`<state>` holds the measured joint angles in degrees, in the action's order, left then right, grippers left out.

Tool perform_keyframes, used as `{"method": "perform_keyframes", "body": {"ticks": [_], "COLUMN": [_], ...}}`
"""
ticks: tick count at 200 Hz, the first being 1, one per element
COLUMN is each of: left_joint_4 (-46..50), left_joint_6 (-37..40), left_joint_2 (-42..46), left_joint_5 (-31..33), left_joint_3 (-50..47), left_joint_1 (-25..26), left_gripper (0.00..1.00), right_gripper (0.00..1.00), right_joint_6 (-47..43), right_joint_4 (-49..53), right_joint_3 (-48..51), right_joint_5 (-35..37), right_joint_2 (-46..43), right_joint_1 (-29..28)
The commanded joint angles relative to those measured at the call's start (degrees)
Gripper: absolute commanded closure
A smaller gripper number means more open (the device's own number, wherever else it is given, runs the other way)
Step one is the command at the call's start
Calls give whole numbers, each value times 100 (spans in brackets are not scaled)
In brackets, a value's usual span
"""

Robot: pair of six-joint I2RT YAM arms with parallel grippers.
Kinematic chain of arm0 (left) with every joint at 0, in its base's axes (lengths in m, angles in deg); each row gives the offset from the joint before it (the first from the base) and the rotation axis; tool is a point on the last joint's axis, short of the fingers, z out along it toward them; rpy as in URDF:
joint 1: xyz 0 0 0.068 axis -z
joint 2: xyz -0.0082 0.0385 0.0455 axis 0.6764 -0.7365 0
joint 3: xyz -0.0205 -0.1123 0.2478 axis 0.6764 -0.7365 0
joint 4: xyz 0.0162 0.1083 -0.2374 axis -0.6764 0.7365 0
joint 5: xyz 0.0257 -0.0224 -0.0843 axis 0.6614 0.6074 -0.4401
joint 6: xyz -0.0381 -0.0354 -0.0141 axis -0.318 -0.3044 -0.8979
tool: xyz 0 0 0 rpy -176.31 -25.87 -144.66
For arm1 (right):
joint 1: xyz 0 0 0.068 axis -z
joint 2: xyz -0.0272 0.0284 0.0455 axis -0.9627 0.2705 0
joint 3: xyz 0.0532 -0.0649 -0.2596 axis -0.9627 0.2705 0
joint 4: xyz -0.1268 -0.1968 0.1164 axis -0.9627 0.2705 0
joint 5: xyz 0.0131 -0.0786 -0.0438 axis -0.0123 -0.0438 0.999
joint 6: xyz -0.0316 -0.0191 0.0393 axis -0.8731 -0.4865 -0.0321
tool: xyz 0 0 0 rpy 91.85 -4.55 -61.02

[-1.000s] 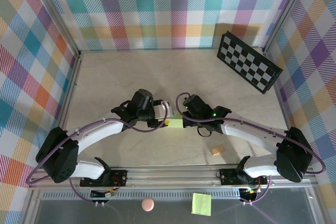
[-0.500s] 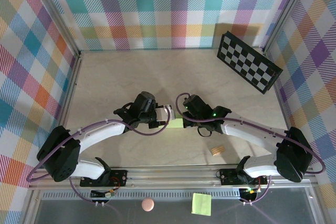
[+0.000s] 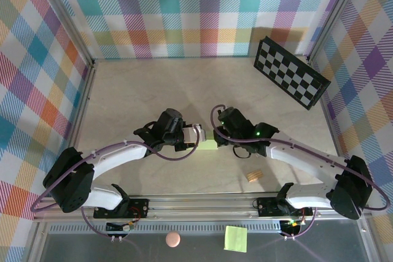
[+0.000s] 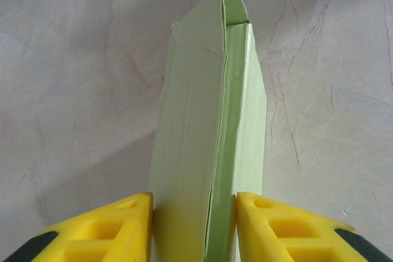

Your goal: Fold the paper box

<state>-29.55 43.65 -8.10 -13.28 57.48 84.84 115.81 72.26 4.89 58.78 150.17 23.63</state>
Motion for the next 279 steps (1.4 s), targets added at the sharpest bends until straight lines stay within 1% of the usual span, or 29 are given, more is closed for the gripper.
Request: {"method": "perform_keyframes", "body": {"ticks": [1,53,74,111,137,195,222,259,279], "left_joint_4": [346,387,406,428,457,477,478,653,740], "left_joint_6": [-93,-94,-93,-93,-84,-82,-80,-84,-210], "left_joint_2": [-36,-54,-32,-43,-38,-22,-25,18,170], "left_joint_5": [-26,-2,9,9,1,43,44,79,110], "left_joint_3": [-202,-181,-181,-162,-136,-157,-158,-54,4], "left_joint_1": [104,134,146,144,149,151,155,166,174], "left_gripper": [62,62,62,61,61,61,61,61,59], "right_gripper": [82,87,89,90,91,90,90,92,92], "right_joint_6": [-126,-193,-125,88,120,-121,-92,110,167], "right_joint_4": [113,246,211,184,211,403,370,316,273], "right_joint_3": [-278,-582,-429,29,20,-480,-266,162,253], "right_joint_5": [75,-321,-470,-478,-563,-354,-348,-424,-525], "right_joint_2": [-71,532,739,962,977,758,772,1109,1213], "right_joint_1": [-10,133,188,207,207,211,214,215,215]}}
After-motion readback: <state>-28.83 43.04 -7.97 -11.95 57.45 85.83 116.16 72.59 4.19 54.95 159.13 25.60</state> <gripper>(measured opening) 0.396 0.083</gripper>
